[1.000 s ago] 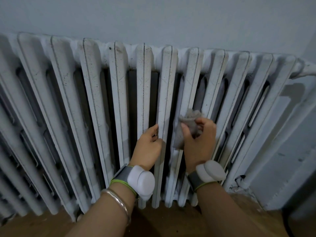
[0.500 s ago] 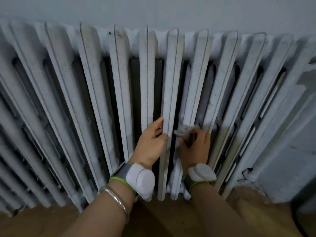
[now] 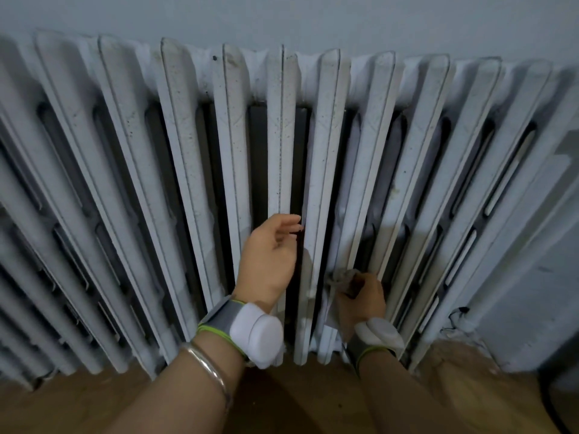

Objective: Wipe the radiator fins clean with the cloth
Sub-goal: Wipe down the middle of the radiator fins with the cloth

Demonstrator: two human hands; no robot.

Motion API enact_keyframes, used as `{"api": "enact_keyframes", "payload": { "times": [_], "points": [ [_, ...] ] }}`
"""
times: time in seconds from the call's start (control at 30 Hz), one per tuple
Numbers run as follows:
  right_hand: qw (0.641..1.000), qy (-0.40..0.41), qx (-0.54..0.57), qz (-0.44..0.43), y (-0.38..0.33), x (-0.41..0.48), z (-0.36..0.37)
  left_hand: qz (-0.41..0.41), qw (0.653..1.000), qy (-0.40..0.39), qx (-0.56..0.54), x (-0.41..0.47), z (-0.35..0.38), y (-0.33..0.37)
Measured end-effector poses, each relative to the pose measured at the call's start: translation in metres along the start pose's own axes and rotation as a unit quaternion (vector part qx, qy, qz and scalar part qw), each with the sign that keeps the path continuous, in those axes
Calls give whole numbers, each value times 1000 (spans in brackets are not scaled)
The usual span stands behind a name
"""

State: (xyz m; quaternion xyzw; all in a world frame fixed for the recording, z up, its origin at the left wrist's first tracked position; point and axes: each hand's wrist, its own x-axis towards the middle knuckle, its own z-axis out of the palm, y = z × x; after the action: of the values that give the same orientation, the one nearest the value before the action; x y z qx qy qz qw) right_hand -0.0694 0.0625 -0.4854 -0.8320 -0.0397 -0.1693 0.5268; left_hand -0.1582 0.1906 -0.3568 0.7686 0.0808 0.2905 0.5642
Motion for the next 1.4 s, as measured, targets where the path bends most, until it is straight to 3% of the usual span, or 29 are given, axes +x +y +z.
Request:
{"api": "enact_keyframes", "payload": {
  "times": [0.1,0.2,0.33,0.47,0.6,0.73,0.93,1.23,1.4],
  "points": [
    [999,40,28,-12,-21,-1,-9,29,998,46,17,-2,-13,1],
    [989,66,125,-40,-60,-3,-26,33,995,95,26,-4,-23,0],
    [978,85,136,-136,-103,0,-38,29,991,121,53,-9,-30,-2],
    [961,106,124,-224,-134,11,-39,11,993,109,48,-9,-33,-3],
    [947,106,63,-298,-139,19,-30,-28,999,35,23,-2,-31,-6],
    [954,67,26,-290,-120,21,-13,-63,997,-25,-35,8,-26,-10],
    [972,-6,11,-236,-84,5,2,-63,997,-23,-42,15,-28,-9],
    [984,-19,-35,-172,-39,-17,28,-61,995,-50,-61,11,-32,-11],
    [991,-68,-56,-102,-16,-31,33,-46,993,-76,-77,11,-34,-20]
  ]
}}
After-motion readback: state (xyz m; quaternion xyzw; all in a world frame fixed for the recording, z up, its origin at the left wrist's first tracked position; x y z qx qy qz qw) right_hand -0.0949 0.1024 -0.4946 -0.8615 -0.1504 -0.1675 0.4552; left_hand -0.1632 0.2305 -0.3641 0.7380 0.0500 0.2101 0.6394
